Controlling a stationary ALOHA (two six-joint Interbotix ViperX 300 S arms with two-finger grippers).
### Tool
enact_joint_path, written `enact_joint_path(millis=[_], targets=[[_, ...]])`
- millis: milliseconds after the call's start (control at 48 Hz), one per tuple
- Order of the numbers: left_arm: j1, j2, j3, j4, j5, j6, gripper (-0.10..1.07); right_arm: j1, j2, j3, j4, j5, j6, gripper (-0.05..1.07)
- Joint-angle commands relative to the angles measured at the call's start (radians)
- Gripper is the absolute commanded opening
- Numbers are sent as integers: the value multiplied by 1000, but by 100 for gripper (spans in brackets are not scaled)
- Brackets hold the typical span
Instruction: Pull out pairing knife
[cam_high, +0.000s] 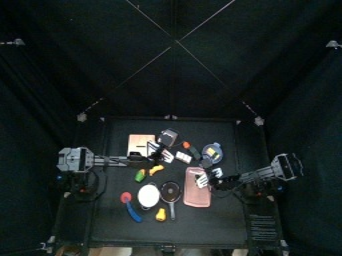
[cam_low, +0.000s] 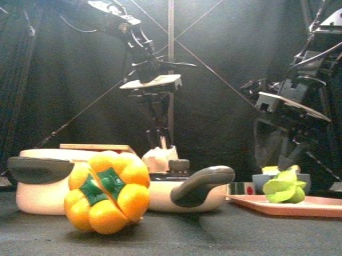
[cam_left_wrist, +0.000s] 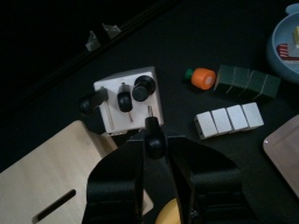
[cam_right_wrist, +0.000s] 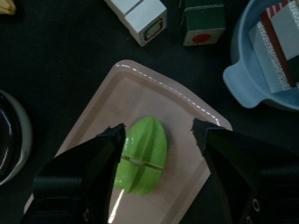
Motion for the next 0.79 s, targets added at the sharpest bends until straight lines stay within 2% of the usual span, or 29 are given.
enact_joint_path(millis=[0, 396, 771], targets=[[-8, -38, -20, 8, 15, 5, 57, -3, -12, -8, -3, -2, 0, 94], [-52, -83, -18, 8, 29, 11, 57, -3, -15, -6, -3, -2, -2, 94], [-100, -118, -17, 29, 106, 11, 57, -3, -18, -6, -3, -2, -2, 94]])
